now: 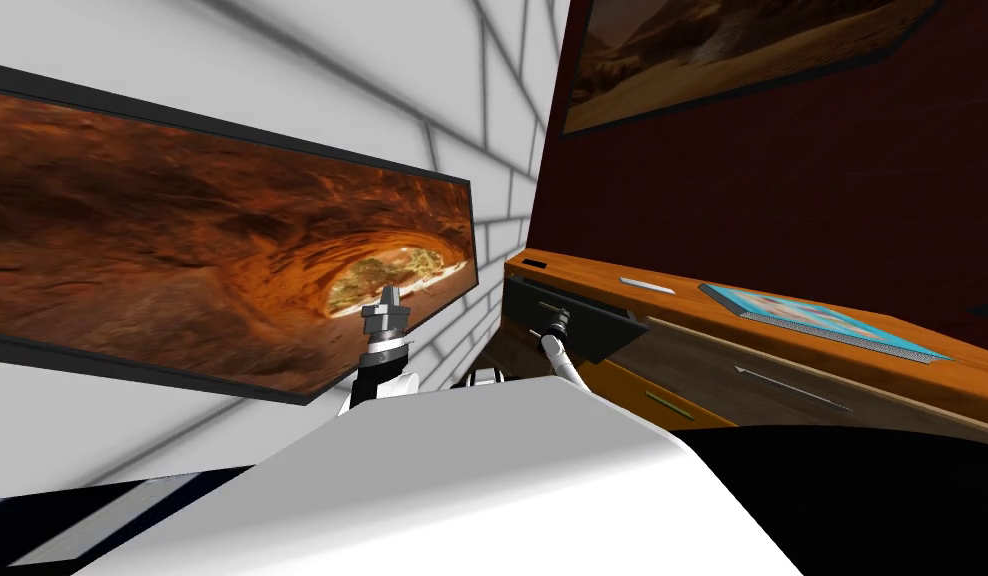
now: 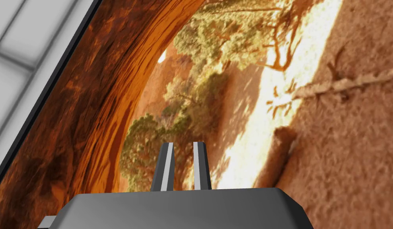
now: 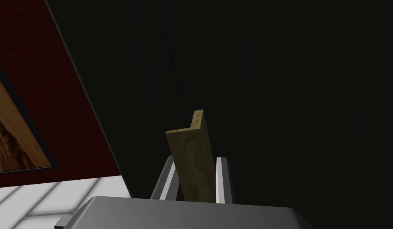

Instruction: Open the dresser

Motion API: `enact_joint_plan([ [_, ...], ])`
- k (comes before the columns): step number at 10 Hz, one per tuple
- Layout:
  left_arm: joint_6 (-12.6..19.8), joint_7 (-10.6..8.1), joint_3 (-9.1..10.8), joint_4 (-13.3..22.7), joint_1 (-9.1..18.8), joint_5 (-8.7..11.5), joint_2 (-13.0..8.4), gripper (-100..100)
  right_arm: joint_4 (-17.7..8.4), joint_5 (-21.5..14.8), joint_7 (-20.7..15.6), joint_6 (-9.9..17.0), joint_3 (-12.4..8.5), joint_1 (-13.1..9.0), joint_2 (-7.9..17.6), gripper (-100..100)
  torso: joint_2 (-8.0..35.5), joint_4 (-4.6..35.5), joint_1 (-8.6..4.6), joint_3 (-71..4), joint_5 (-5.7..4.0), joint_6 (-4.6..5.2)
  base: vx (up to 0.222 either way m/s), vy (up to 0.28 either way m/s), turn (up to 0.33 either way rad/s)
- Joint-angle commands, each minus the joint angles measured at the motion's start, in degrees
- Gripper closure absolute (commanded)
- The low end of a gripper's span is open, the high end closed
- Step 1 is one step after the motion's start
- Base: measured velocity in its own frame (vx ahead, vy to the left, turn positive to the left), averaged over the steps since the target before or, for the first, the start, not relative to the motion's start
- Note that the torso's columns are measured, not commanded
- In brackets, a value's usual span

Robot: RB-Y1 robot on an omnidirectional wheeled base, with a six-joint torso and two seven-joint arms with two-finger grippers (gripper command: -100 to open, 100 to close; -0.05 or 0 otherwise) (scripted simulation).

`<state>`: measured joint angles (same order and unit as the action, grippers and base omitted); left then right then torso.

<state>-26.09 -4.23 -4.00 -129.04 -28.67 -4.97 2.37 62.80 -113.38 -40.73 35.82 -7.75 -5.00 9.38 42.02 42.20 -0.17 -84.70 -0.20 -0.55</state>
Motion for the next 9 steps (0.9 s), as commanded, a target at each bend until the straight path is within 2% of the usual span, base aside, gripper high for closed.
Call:
enact_joint_plan([
  [1, 0.0, 0.00, 0.01, 0.0, 0.0, 0.0, 0.0, 0, -1.7, 4.1, 0.4, 1.4, 2.4, -0.9, 0.9, 100, -0.1, -0.1, 0.14, 0.0, -0.06, -0.03, -0.066, -0.009, 0.040],
  [2, 0.0, 0.00, 0.00, 0.0, 0.0, 0.0, 0.0, 0, -4.6, 6.0, 1.0, 4.4, 4.9, -2.4, 3.6, 100, -0.3, -0.2, 0.21, -0.1, -0.01, 0.27, -0.111, -0.005, 0.249],
  [3, 0.0, 0.00, 0.00, 0.0, 0.0, 0.0, 0.0, 0, -4.9, 7.6, 1.0, 4.4, 5.9, -2.4, 3.6, 100, -0.2, -0.2, 0.19, -0.1, -0.07, 0.03, -0.121, -0.010, 0.236],
  [5, 0.0, 0.00, 0.01, 0.0, 0.0, 0.0, 0.0, 0, -4.9, 9.9, 1.0, 4.4, 5.9, -2.4, 3.6, 100, -0.5, -0.3, 0.22, -0.2, -0.11, 0.04, -0.031, 0.009, 0.006],
  [6, 0.0, 0.00, 0.01, 0.0, 0.0, 0.0, 0.0, 0, -8.0, 12.0, 1.7, 7.3, 8.4, -4.0, 6.2, 100, -0.6, -0.3, 0.11, -0.3, -0.16, 0.09, -0.083, 0.015, 0.236],
  [7, 0.0, 0.00, 0.00, 0.0, 0.0, 0.0, 0.0, 0, -8.0, 13.6, 1.7, 7.3, 9.5, -4.0, 6.2, 100, -0.4, -0.3, 0.05, -0.2, -0.27, -0.13, -0.115, 0.000, 0.270],
  [9, 0.0, 0.00, 0.01, 0.0, 0.0, 0.0, 0.0, 0, -8.0, 15.6, 1.7, 7.3, 9.5, -4.0, 6.2, 100, -0.6, -0.4, -0.04, -0.3, -0.35, -0.05, -0.047, 0.000, 0.044],
])
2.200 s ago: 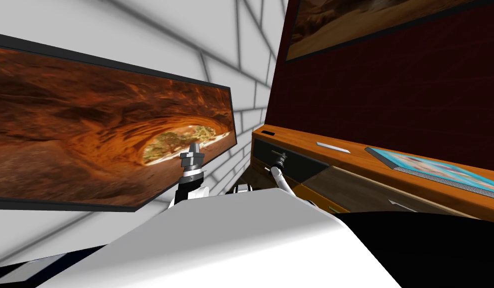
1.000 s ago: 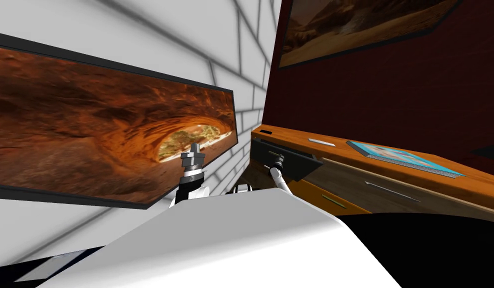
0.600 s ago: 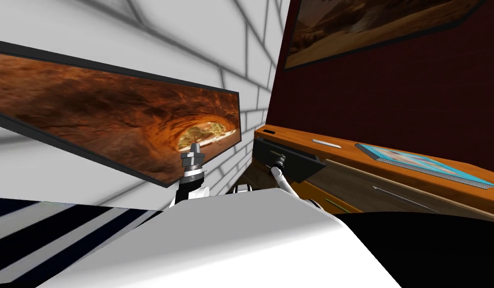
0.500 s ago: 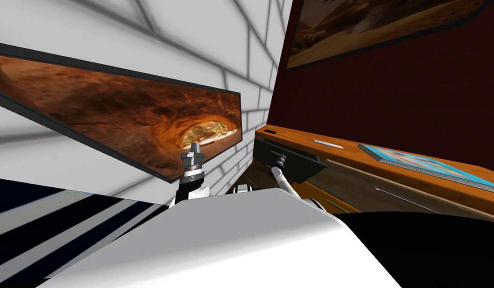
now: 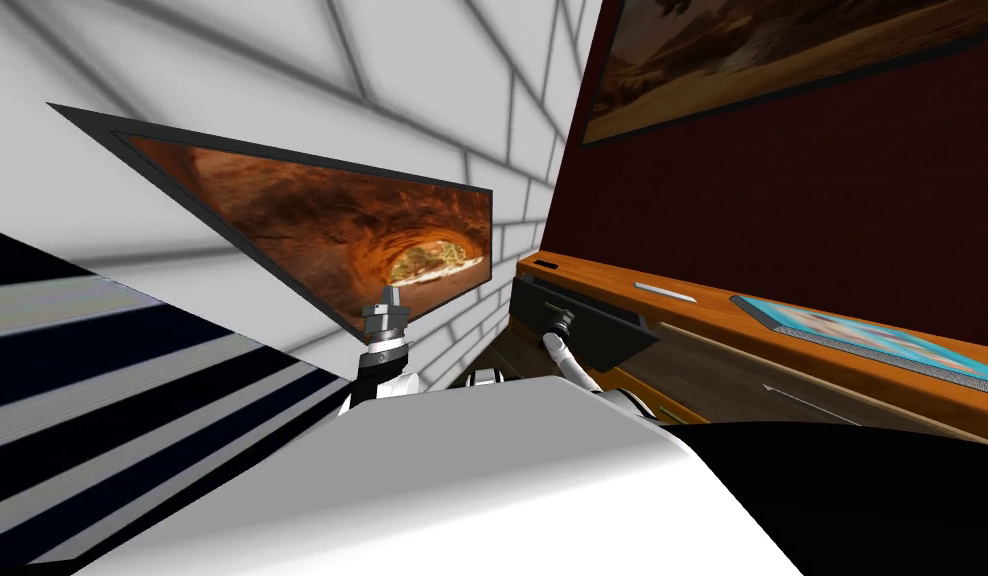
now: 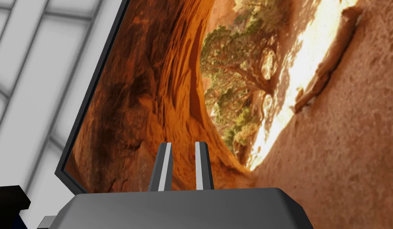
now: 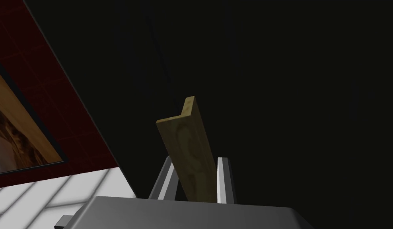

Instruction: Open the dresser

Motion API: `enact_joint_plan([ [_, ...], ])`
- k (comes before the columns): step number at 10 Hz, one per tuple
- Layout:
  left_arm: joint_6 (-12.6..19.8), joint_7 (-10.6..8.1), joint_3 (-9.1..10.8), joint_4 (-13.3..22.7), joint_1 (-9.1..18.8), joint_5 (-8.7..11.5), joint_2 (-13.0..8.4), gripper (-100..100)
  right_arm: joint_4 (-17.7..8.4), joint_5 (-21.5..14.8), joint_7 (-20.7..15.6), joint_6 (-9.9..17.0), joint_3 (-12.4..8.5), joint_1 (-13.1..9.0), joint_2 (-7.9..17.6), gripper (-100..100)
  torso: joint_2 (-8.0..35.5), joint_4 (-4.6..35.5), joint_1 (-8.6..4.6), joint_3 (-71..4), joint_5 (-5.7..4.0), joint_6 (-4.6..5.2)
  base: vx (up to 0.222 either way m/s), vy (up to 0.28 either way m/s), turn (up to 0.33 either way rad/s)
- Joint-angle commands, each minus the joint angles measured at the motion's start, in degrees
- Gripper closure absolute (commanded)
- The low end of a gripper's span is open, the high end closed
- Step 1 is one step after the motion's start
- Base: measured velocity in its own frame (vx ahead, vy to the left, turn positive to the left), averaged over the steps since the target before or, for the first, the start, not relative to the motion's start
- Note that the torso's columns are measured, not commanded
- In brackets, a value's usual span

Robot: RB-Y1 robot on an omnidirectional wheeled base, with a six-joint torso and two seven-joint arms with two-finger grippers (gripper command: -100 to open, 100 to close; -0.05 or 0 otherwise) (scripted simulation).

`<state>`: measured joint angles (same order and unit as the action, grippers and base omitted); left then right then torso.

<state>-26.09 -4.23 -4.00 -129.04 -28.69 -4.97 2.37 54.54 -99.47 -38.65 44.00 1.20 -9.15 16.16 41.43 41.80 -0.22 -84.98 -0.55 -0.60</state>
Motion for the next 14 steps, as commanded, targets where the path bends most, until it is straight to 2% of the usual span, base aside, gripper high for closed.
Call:
enact_joint_plan([
  [1, 0.0, 0.00, 0.00, 0.0, 0.0, 0.0, 0.0, 0, -1.9, 4.1, 0.3, 2.1, 2.9, -1.3, 2.1, 100, -0.1, 0.0, -0.05, -0.1, 0.03, 0.17, -0.098, 0.003, 0.232],
  [2, 0.0, 0.00, 0.00, 0.0, 0.0, 0.0, 0.0, 0, -2.9, 5.8, 0.3, 2.1, 4.1, -1.3, 2.1, 100, 0.1, 0.1, -0.04, 0.0, 0.04, -0.07, -0.116, -0.006, 0.248],
  [3, 0.0, 0.00, 0.00, 0.0, 0.0, 0.0, 0.0, 0, -2.9, 7.4, 0.3, 2.1, 4.1, -1.3, 2.1, 100, 0.1, 0.1, 0.03, 0.1, -0.03, -0.16, -0.060, 0.006, 0.061],
  [4, 0.0, 0.00, 0.00, 0.0, 0.0, 0.0, 0.0, 0, -5.6, 9.1, 0.9, 5.0, 6.3, -2.8, 4.7, 100, -0.1, -0.1, -0.02, 0.0, -0.06, 0.04, -0.106, 0.024, 0.275],
  [5, 0.0, 0.00, -0.01, 0.0, 0.0, 0.0, 0.0, 0, -6.1, 10.7, 0.9, 5.0, 7.7, -2.8, 4.7, 100, 0.0, 0.0, -0.07, 0.0, -0.07, -0.07, -0.117, 0.014, 0.241],
  [6, 0.0, 0.00, 0.00, 0.0, 0.0, 0.0, 0.0, 0, -6.1, 12.5, 0.9, 5.0, 7.7, -2.8, 4.7, 100, 0.0, 0.0, -0.09, 0.0, -0.11, -0.13, -0.061, 0.014, 0.063],
  [8, 0.0, 0.00, 0.00, 0.0, 0.0, 0.0, 0.0, 0, -6.1, 13.2, 0.9, 5.0, 7.7, -2.8, 4.7, 100, -0.3, -0.2, -0.27, -0.2, -0.16, 0.11, -0.001, 0.011, -0.005],
  [9, 0.0, 0.00, 0.01, 0.0, 0.0, 0.0, 0.0, 0, -8.5, 15.8, 1.5, 8.0, 10.0, -4.3, 7.4, 100, -0.3, -0.2, -0.35, -0.2, -0.20, 0.10, -0.104, 0.005, 0.245],
  [10, 0.0, 0.00, 0.00, 0.0, 0.0, 0.0, 0.0, 0, -9.3, 17.5, 1.5, 8.0, 11.2, -4.3, 7.4, 100, 0.1, 0.0, -0.30, 0.1, -0.18, -0.07, -0.118, 0.013, 0.257],
  [11, 0.0, 0.00, 0.00, 0.0, 0.0, 0.0, 0.0, 0, -9.3, 18.9, 1.5, 8.0, 11.2, -4.3, 7.4, 100, 0.1, 0.0, -0.14, 0.1, -0.18, -0.14, -0.054, 0.022, 0.100],
  [12, 0.0, 0.00, 0.00, 0.0, 0.0, 0.0, 0.0, 0, -11.5, 20.8, 2.2, 10.9, 13.4, -5.8, 10.0, 100, -0.1, -0.1, -0.15, 0.0, -0.15, 0.06, -0.116, 0.043, 0.321],
  [13, 0.0, 0.00, 0.00, 0.0, 0.0, 0.0, 0.0, 0, -12.4, 22.4, 2.2, 10.9, 14.8, -5.8, 10.0, 100, 0.0, 0.0, -0.14, 0.0, -0.09, -0.04, -0.113, 0.040, 0.229],
  [14, 0.0, 0.00, 0.00, 0.0, 0.0, 0.0, 0.0, 0, -12.4, 24.2, 2.2, 10.9, 14.8, -5.8, 10.0, 100, 0.0, 0.0, -0.17, 0.0, -0.15, -0.04, -0.047, 0.022, 0.046],
])
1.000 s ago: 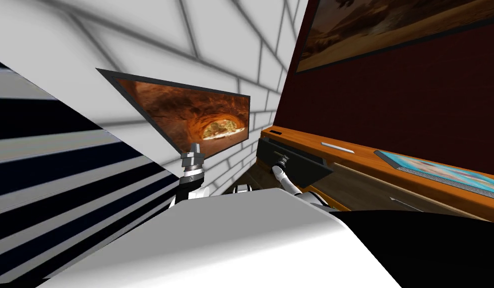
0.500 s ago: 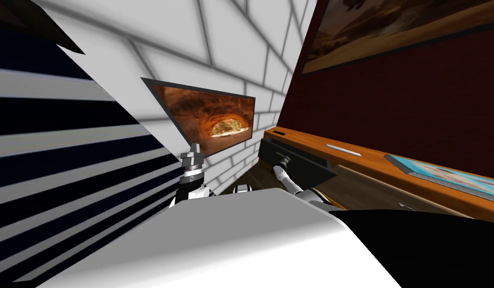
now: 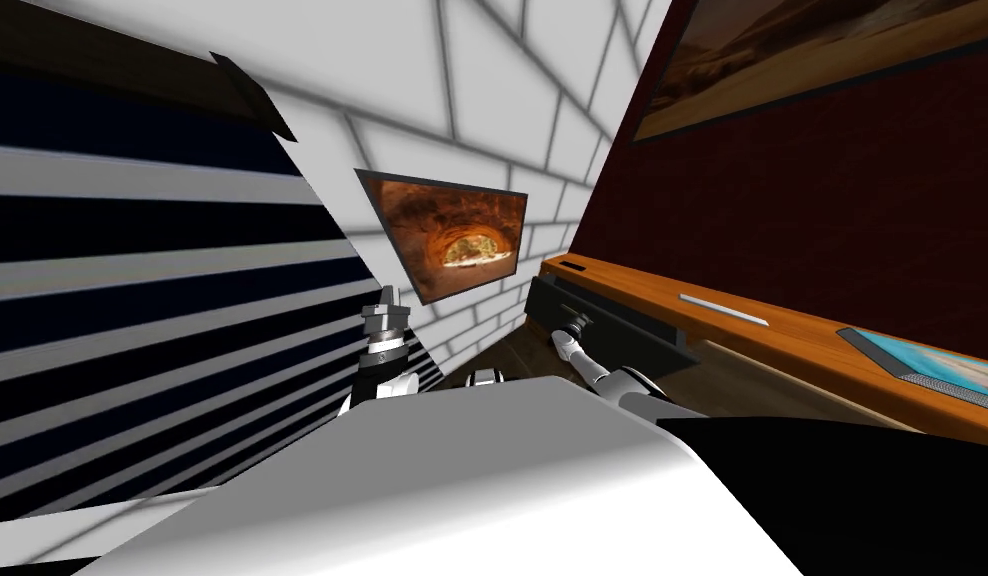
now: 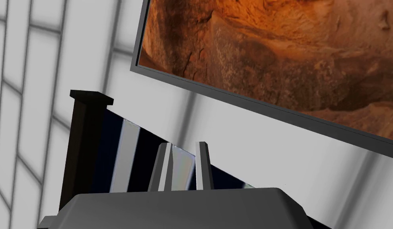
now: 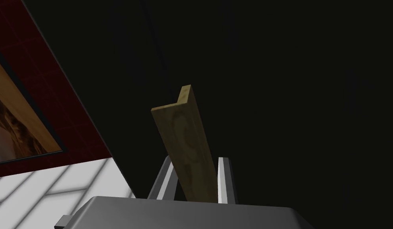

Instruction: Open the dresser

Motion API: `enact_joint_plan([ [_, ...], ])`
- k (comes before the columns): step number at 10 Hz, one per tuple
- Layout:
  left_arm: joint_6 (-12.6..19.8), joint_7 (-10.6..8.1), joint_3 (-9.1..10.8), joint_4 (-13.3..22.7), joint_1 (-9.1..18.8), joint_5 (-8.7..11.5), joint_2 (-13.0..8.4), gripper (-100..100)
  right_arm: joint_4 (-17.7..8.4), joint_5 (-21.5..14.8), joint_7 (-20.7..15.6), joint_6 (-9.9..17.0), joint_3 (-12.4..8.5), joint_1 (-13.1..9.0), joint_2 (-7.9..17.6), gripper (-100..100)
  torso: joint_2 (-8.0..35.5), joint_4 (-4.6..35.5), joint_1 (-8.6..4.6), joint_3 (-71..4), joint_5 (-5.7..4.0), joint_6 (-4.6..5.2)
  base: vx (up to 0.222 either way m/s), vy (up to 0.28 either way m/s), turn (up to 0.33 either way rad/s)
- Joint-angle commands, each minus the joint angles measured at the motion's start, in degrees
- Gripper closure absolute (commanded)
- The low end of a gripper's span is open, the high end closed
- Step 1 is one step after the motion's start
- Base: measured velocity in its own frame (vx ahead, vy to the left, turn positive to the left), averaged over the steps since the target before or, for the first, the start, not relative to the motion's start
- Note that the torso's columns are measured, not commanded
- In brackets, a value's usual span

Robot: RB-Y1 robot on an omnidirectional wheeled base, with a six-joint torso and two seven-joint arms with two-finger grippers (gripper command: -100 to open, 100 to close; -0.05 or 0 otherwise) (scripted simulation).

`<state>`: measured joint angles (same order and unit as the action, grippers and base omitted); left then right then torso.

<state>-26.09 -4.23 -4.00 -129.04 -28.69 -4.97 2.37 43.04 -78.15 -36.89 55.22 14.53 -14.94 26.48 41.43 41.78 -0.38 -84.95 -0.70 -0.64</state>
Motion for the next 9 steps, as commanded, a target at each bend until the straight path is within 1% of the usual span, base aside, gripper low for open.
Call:
enact_joint_plan([
  [1, 0.0, 0.00, 0.00, 0.0, 0.0, 0.0, 0.0, 0, -0.9, 3.3, 0.4, -0.3, 1.5, 0.0, -0.3, 100, -0.1, -0.1, -0.22, -0.1, -0.06, 0.27, -0.008, 0.007, -0.009],
  [2, 0.0, 0.00, 0.01, 0.0, 0.0, 0.0, 0.0, 0, -3.7, 5.5, 1.1, 2.6, 4.0, -1.6, 2.3, 100, -0.1, -0.1, -0.39, -0.1, -0.09, 0.38, -0.087, 0.024, 0.266],
  [3, 0.0, 0.00, 0.00, 0.0, 0.0, 0.0, 0.0, 0, -4.1, 7.0, 1.1, 2.6, 5.0, -1.6, 2.3, 100, 0.2, 0.0, -0.27, 0.1, -0.06, 0.16, -0.108, 0.036, 0.236],
  [4, 0.0, 0.00, 0.00, 0.0, 0.0, 0.0, 0.0, 0, -4.1, 8.4, 1.1, 2.6, 5.0, -1.6, 2.3, 100, 0.2, 0.1, -0.12, 0.1, -0.02, 0.17, -0.051, 0.020, 0.066],
  [5, 0.0, 0.00, 0.01, 0.0, 0.0, 0.0, 0.0, 0, -4.1, 9.0, 1.1, 2.6, 5.0, -1.6, 2.3, 100, 0.1, 0.0, -0.17, 0.1, 0.00, 0.34, -0.010, 0.009, 0.013],
  [6, 0.0, 0.00, 0.01, 0.0, 0.0, 0.0, 0.0, 0, -7.2, 10.9, 1.7, 5.6, 7.9, -3.1, 5.0, 100, 0.1, 0.0, -0.29, 0.0, -0.03, 0.45, -0.108, 0.048, 0.299],
  [7, 0.0, 0.00, 0.00, 0.0, 0.0, 0.0, 0.0, 0, -7.2, 12.6, 1.7, 5.6, 8.6, -3.1, 5.0, 100, 0.4, 0.2, -0.09, 0.2, 0.15, 0.25, -0.111, 0.039, 0.281],
  [8, 0.0, 0.00, 0.01, 0.0, 0.0, 0.0, 0.0, 0, -7.2, 14.5, 1.7, 5.6, 8.6, -3.1, 5.0, 100, 0.4, 0.2, 0.09, 0.2, 0.21, 0.20, -0.041, 0.016, 0.049],
  [9, 0.0, 0.00, 0.01, 0.0, 0.0, 0.0, 0.0, 0, -6.7, 13.6, 0.7, 5.0, 5.8, -2.0, 6.6, -100, 0.3, 0.2, -0.02, 0.2, 0.20, 0.49, -0.046, 0.036, 0.240],
])
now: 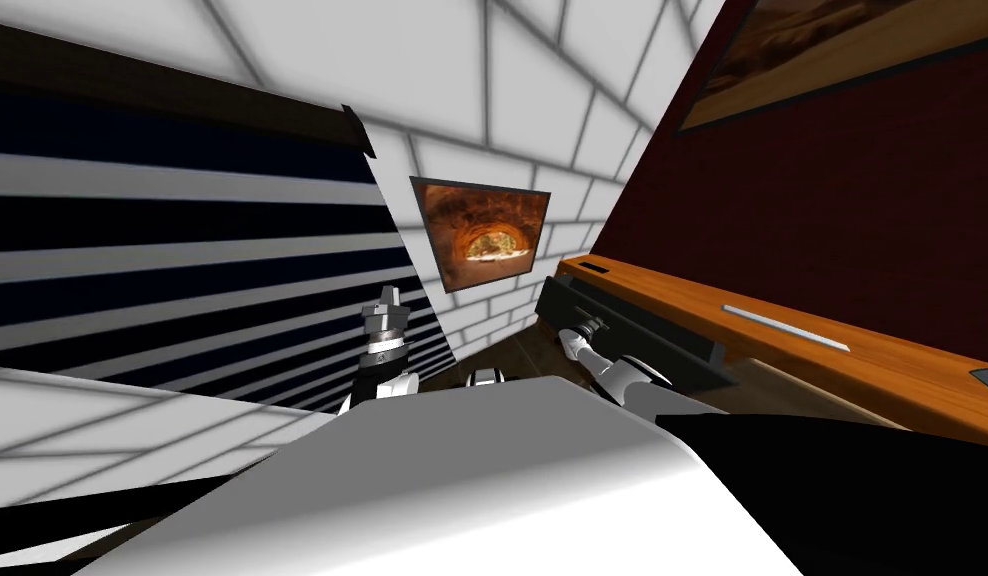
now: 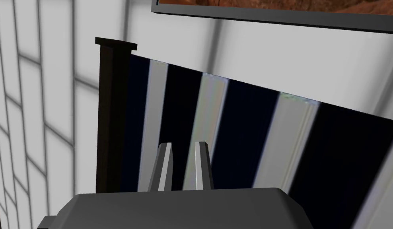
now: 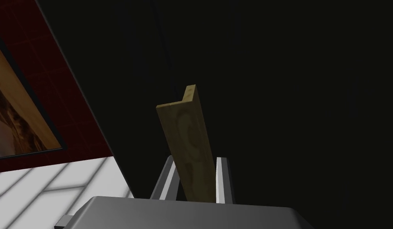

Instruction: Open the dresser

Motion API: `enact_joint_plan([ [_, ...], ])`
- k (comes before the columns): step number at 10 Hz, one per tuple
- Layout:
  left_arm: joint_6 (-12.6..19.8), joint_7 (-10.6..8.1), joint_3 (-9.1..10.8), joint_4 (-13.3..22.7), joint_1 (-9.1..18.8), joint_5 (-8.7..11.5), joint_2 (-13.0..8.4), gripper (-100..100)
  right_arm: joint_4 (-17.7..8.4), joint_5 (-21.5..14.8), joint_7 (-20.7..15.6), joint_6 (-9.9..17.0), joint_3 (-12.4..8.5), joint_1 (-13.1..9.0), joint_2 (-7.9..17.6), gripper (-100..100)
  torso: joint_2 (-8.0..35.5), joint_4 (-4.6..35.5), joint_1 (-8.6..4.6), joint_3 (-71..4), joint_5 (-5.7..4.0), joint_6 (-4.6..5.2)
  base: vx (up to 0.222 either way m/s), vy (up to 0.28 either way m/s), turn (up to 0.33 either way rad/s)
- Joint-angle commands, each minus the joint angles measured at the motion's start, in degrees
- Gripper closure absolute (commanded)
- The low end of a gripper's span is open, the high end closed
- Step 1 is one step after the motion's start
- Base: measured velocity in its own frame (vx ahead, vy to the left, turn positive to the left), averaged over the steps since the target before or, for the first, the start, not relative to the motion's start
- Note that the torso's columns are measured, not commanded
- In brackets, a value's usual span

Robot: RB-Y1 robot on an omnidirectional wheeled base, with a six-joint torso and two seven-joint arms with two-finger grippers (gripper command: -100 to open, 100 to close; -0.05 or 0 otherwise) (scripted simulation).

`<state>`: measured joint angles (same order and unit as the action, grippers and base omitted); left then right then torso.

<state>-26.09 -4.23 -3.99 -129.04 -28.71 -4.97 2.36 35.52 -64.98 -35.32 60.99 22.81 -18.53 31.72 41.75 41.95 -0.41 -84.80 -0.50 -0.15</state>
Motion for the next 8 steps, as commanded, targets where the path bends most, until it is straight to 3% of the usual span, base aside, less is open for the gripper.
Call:
enact_joint_plan([
  [1, 0.0, 0.00, 0.00, 0.0, 0.0, 0.0, 0.0, 0, 1.6, 0.9, -1.7, -1.6, -4.1, 3.1, 2.6, -100, 0.2, 0.1, 0.09, 0.0, 0.21, 0.09, -0.052, 0.051, 0.332],
  [2, 0.0, 0.00, 0.00, 0.0, 0.0, 0.0, 0.0, 0, 1.6, 0.9, -1.7, -1.6, -4.9, 3.1, 2.6, -100, 0.4, 0.3, 0.33, 0.2, 0.42, 0.14, -0.031, 0.038, 0.079],
  [3, 0.0, 0.00, 0.00, 0.0, 0.0, 0.0, 0.0, 0, 2.4, 1.4, -2.5, -2.4, -7.2, 4.7, 4.0, -100, 0.5, 0.3, 0.38, 0.2, 0.48, 0.18, -0.036, 0.051, 0.161],
  [5, 0.0, 0.00, 0.00, 0.0, 0.0, 0.0, 0.0, 0, 2.1, 1.4, -2.5, -2.4, -7.4, 4.7, 4.0, -100, 0.5, 0.3, 0.41, 0.2, 0.51, 0.17, -0.020, 0.029, 0.055],
  [7, 0.0, 0.00, 0.00, 0.0, 0.0, 0.0, 0.0, 0, 4.0, 2.3, -4.1, -4.0, -11.6, 7.8, 6.6, -100, 0.5, 0.3, 0.39, 0.2, 0.49, 0.12, -0.040, 0.048, 0.276],
  [8, 0.0, 0.00, -0.01, 0.0, 0.0, 0.0, 0.0, 0, 4.0, 2.3, -4.1, -4.0, -12.3, 7.8, 6.6, -100, 0.6, 0.4, 0.55, 0.3, 0.53, 0.11, -0.036, 0.052, 0.110],
])
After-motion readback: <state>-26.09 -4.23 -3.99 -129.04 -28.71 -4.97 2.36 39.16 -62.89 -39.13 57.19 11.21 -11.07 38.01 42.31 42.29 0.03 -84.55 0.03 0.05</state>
